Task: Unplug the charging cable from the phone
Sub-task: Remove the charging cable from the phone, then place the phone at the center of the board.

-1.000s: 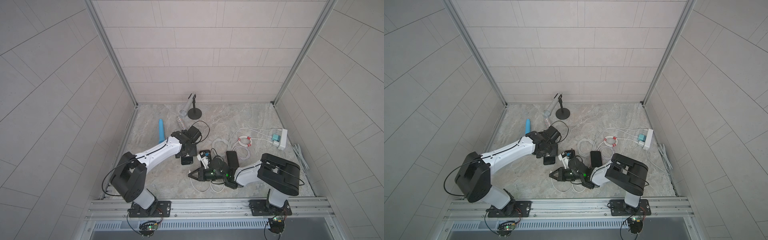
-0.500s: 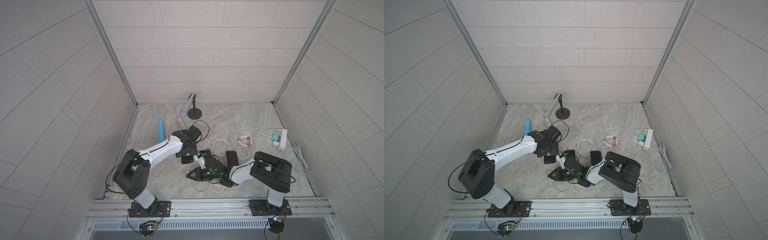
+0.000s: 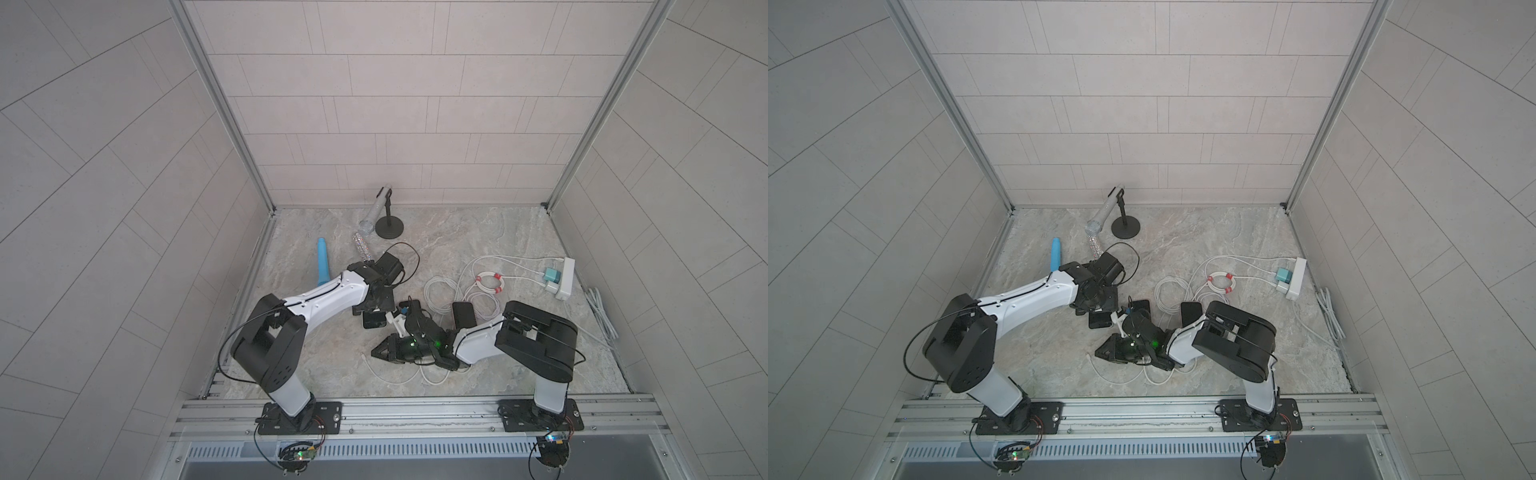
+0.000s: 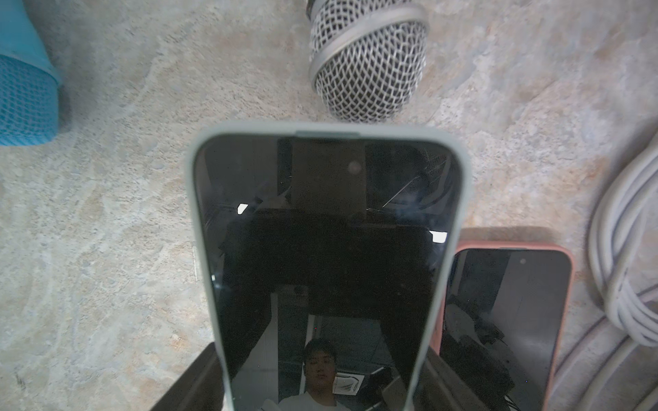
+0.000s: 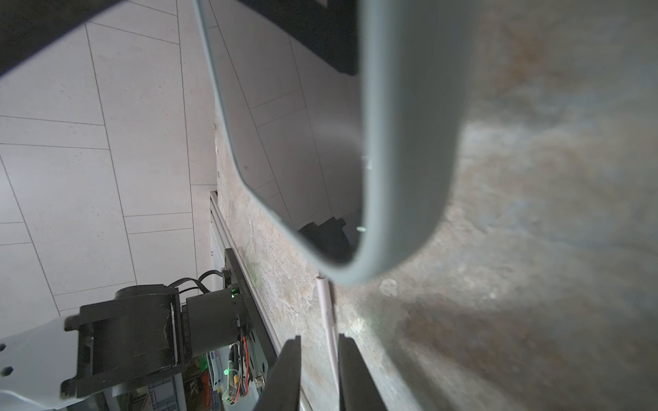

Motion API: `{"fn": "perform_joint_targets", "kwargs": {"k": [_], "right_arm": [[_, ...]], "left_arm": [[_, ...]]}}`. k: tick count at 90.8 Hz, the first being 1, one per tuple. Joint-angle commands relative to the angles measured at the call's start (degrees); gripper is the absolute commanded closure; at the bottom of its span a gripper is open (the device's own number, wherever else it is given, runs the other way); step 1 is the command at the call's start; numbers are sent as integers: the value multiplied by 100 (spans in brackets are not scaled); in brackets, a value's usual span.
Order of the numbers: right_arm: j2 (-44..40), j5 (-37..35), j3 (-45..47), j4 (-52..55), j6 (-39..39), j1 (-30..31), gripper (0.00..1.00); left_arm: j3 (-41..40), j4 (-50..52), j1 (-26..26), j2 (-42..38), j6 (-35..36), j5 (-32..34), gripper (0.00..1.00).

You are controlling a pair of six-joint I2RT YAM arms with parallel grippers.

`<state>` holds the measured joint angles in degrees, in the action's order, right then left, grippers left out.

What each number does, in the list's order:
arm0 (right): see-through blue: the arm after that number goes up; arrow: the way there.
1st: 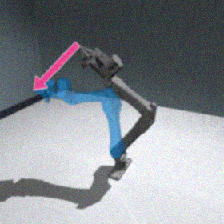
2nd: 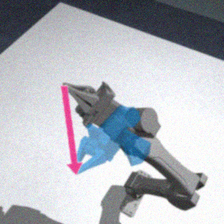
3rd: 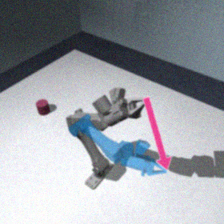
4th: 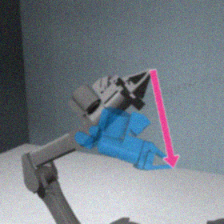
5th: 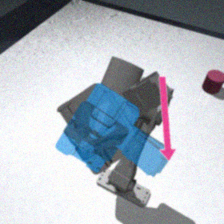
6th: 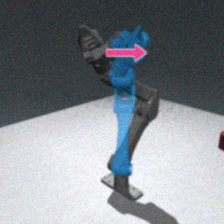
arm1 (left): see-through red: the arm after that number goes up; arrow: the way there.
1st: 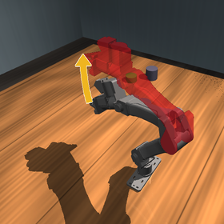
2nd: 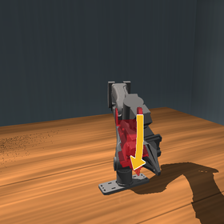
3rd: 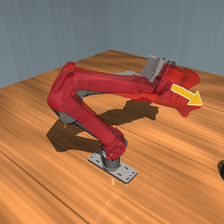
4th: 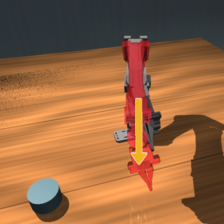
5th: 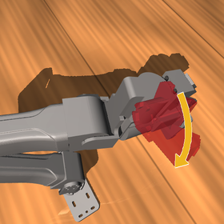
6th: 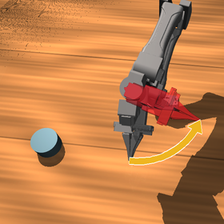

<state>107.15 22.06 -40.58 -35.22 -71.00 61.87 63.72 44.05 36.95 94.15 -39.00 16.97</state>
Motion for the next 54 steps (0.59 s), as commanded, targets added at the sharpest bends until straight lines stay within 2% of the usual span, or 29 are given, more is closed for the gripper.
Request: {"fn": "perform_joint_targets", "kwargs": {"k": [1, 26, 54], "right_arm": [[-39, -102, -45, 294, 29, -8, 75], [-1076, -697, 159, 1037, 544, 65, 66], [-2787, -1666, 244, 2549, 1337, 106, 44]], "left_arm": [[-71, -135, -52, 44, 80, -53, 100], [-226, -341, -148, 225, 152, -275, 100], [-378, -570, -188, 461, 233, -506, 97]]}}
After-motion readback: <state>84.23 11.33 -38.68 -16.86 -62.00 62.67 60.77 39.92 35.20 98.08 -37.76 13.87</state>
